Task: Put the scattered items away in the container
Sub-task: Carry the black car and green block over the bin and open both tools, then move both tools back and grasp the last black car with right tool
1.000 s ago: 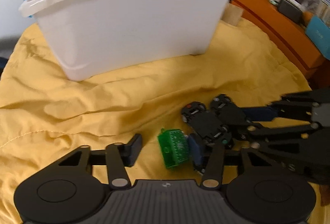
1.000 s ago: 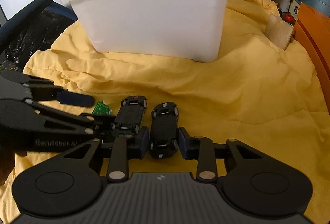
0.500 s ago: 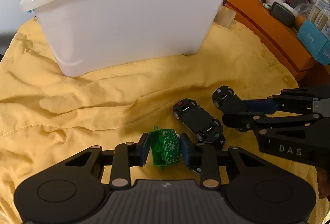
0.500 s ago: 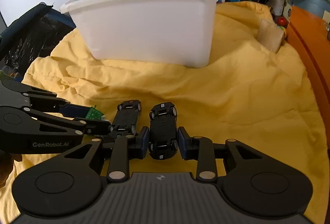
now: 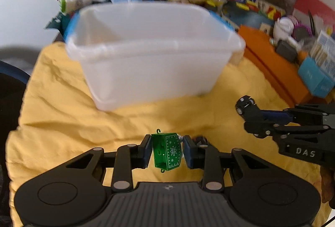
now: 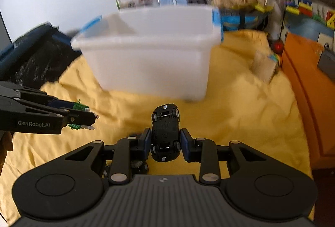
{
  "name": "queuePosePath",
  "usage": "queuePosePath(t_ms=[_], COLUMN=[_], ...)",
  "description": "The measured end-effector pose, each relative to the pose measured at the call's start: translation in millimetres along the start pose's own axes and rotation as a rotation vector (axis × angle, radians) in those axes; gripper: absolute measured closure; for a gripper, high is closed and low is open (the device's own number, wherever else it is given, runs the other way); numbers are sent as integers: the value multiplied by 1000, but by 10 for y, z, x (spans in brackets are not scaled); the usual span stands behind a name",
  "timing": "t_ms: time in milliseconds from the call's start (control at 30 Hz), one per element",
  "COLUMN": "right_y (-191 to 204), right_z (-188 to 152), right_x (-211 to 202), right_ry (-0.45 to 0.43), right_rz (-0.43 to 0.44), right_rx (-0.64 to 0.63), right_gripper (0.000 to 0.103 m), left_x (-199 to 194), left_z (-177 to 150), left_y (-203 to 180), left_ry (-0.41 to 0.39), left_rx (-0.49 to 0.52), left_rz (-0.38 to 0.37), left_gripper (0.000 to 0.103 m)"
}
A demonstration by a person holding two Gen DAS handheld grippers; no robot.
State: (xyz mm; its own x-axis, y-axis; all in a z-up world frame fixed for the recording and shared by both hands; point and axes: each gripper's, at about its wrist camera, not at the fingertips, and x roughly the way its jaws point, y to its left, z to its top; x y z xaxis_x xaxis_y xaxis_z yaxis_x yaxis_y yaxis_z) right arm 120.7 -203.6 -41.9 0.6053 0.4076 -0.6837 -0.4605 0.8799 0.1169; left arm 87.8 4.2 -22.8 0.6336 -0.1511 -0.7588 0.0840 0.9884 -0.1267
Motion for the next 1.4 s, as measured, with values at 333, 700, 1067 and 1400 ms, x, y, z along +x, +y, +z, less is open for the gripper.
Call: queuePosePath(t_ms=[333,700,1067,1400], right_y=[57,158,46,-12], right_z=[679,1415,1648,1391], right_x=[-363,-294,339,330], right_ry=[-141,-180,-50,-28], right_rz=[13,7,-12,-20], right_rx=[-20,-64,-48,-67], right_gripper=[70,70,69,47], left_x=[-415,-576,-86,34], left_z=[587,1397,1810,1495], left_y=[128,346,488,541], left_ry=[-72,-145,-84,-56], left_rx=[32,-1,-14,52], left_rz=[70,122,150,181], left_gripper=[68,68,57,49])
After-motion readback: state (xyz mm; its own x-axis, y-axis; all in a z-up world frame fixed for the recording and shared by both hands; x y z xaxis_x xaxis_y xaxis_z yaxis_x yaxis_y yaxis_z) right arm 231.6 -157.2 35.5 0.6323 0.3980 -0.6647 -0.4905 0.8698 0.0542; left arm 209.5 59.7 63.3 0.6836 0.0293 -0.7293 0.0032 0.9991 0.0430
